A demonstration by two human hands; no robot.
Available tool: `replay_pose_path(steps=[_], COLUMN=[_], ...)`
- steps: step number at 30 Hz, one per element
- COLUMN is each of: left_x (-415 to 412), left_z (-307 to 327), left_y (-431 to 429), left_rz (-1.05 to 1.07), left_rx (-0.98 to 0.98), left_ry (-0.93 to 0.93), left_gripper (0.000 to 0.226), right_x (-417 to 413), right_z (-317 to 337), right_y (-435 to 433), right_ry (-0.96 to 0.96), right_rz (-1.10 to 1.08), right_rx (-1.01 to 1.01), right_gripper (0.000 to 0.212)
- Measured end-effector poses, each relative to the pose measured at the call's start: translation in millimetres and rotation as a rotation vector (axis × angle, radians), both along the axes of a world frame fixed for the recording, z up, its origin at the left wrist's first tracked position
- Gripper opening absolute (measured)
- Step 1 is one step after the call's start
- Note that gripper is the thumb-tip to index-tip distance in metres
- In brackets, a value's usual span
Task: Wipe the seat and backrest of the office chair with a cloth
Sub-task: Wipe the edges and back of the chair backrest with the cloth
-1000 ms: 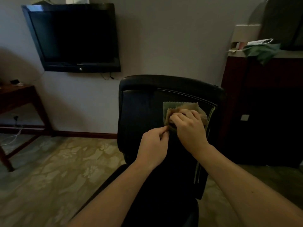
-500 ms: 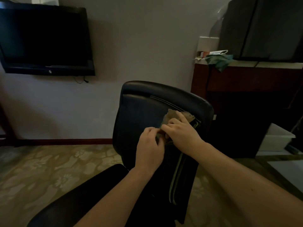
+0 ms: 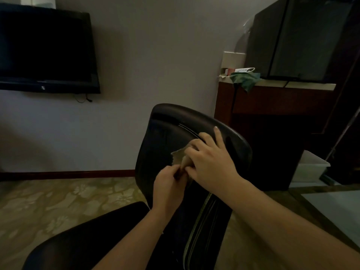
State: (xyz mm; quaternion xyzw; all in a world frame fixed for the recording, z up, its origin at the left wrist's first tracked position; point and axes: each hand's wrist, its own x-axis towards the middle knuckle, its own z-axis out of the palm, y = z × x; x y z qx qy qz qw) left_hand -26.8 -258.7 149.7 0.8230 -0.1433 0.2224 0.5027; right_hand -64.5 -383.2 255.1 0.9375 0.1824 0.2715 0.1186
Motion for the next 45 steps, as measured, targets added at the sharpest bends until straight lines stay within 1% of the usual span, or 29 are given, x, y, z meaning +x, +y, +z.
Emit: replay_pose_path(steps=[2, 5, 7, 9, 11, 15, 16, 18, 20, 21, 23, 25, 27, 30, 33, 35, 39, 41, 42, 43, 44, 45], left_x=[9, 27, 37, 46, 58, 88, 97, 114, 129, 136, 147, 150, 147, 135, 121, 113, 104, 106, 107, 107, 109, 110], left_z=[4, 13, 22, 30, 38, 45, 46, 49, 54, 56, 61, 64, 66, 60, 46, 42, 53, 65, 72, 77, 81, 83], left_y=[6, 12, 11, 7, 2, 0, 2, 5, 8, 9, 11, 13, 13, 8, 5, 6, 5, 5, 4, 2, -2, -6], left_rz=[0.095, 0.161, 0.154, 0.145, 0.142, 0.133, 0.12, 0.105, 0.096, 0.076, 0.02, 0.014, 0.044, -0.038, -0.14, -0.136, -0.05, 0.002, 0.027, 0.046, 0.053, 0.051], left_rx=[-0.022, -0.044, -0.111, -0.205, -0.253, -0.174, -0.146, -0.051, 0.043, 0.06, -0.003, -0.161, -0.236, -0.179, -0.024, 0.033, 0.001, -0.137, -0.221, -0.263, -0.243, -0.156], left_ry=[0.103, 0.125, 0.14, 0.129, 0.083, -0.057, -0.079, -0.088, -0.1, -0.109, -0.074, 0.008, 0.052, 0.07, 0.0, 0.003, 0.039, 0.07, 0.093, 0.106, 0.097, 0.082], left_gripper=[0.016, 0.01, 0.005, 0.016, 0.023, 0.023, 0.026, 0.034, 0.037, 0.038, 0.042, 0.047, 0.044, 0.037, 0.044, 0.048, 0.048, 0.045, 0.038, 0.03, 0.022, 0.017], right_x=[-3, 1, 4, 10, 17, 28, 31, 35, 38, 38, 38, 36, 32, 23, 10, 0, -15, -21, -24, -26, -27, -27], right_z=[7, 14, 16, 18, 21, 21, 21, 20, 20, 20, 20, 21, 21, 21, 20, 19, 19, 21, 22, 22, 22, 21], right_y=[-4, -11, -11, -10, -10, -11, -11, -11, -11, -10, -9, -9, -10, -12, -11, -8, -1, 1, 2, 3, 3, 3], right_ry=[0.01, 0.056, 0.097, 0.125, 0.138, 0.152, 0.155, 0.159, 0.168, 0.172, 0.179, 0.195, 0.216, 0.217, 0.197, 0.198, 0.208, 0.217, 0.218, 0.216, 0.214, 0.213], right_rz=[-0.078, -0.202, -0.232, -0.256, -0.291, -0.348, -0.359, -0.379, -0.392, -0.399, -0.408, -0.414, -0.413, -0.412, -0.414, -0.419, -0.431, -0.427, -0.425, -0.423, -0.422, -0.423], right_rx=[0.017, -0.027, -0.048, -0.064, -0.093, -0.134, -0.141, -0.15, -0.157, -0.158, -0.156, -0.159, -0.167, -0.177, -0.181, -0.178, -0.162, -0.152, -0.152, -0.149, -0.144, -0.138], right_gripper=[0.033, 0.038, 0.044, 0.049, 0.055, 0.064, 0.065, 0.066, 0.067, 0.068, 0.068, 0.068, 0.067, 0.065, 0.057, 0.052, 0.047, 0.048, 0.049, 0.049, 0.048, 0.048])
